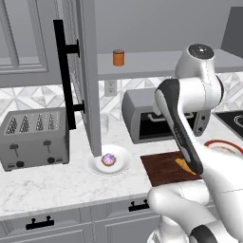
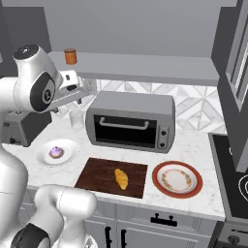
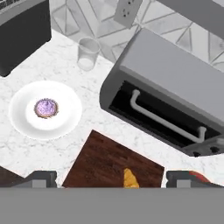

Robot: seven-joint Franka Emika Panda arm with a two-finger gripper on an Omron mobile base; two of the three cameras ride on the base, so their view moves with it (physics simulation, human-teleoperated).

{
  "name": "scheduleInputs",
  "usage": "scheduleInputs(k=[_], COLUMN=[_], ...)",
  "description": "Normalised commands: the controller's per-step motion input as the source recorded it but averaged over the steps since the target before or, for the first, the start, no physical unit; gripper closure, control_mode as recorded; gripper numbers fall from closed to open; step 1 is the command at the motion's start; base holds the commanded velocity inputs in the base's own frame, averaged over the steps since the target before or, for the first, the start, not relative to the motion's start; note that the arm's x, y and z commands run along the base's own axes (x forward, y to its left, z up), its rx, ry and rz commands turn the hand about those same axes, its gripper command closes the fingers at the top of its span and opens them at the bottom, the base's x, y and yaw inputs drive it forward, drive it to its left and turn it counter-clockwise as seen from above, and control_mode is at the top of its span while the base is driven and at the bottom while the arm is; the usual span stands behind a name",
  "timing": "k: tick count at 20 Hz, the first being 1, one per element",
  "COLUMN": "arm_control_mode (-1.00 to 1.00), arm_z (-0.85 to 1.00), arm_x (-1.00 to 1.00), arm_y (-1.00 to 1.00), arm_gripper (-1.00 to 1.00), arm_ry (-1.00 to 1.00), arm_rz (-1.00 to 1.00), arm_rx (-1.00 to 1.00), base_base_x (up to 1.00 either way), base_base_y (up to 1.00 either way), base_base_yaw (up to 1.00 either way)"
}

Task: From the different types of pastries on the counter, select a croissant and place it on the cutting board. Then retrieve a jar of jam from the cabinet and place it alongside the croissant on the cutting board.

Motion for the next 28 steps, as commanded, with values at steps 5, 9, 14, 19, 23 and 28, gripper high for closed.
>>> scheduleInputs(k=[5,9,14,19,23,28], arm_control_mode=[-1.0,-1.0,-1.0,-1.0,-1.0,-1.0], arm_z=[0.97,0.42,0.0,-0.04,0.22,0.71], arm_x=[0.09,0.58,0.5,0.0,0.41,0.54], arm_y=[0.41,0.44,0.21,0.07,0.18,0.33], arm_gripper=[-1.0,-1.0,-1.0,-1.0,-1.0,-1.0], arm_ry=[-0.1,-0.23,-0.26,0.0,-0.05,-0.02], arm_rz=[0.0,0.14,0.27,0.02,0.0,-0.08], arm_rx=[0.03,0.1,0.14,0.0,0.02,0.0], base_base_x=[0.0,0.0,0.0,0.0,0.0,0.0], base_base_y=[0.0,0.0,0.0,0.0,0.0,0.0], base_base_yaw=[0.0,0.0,0.0,0.0,0.0,0.0])
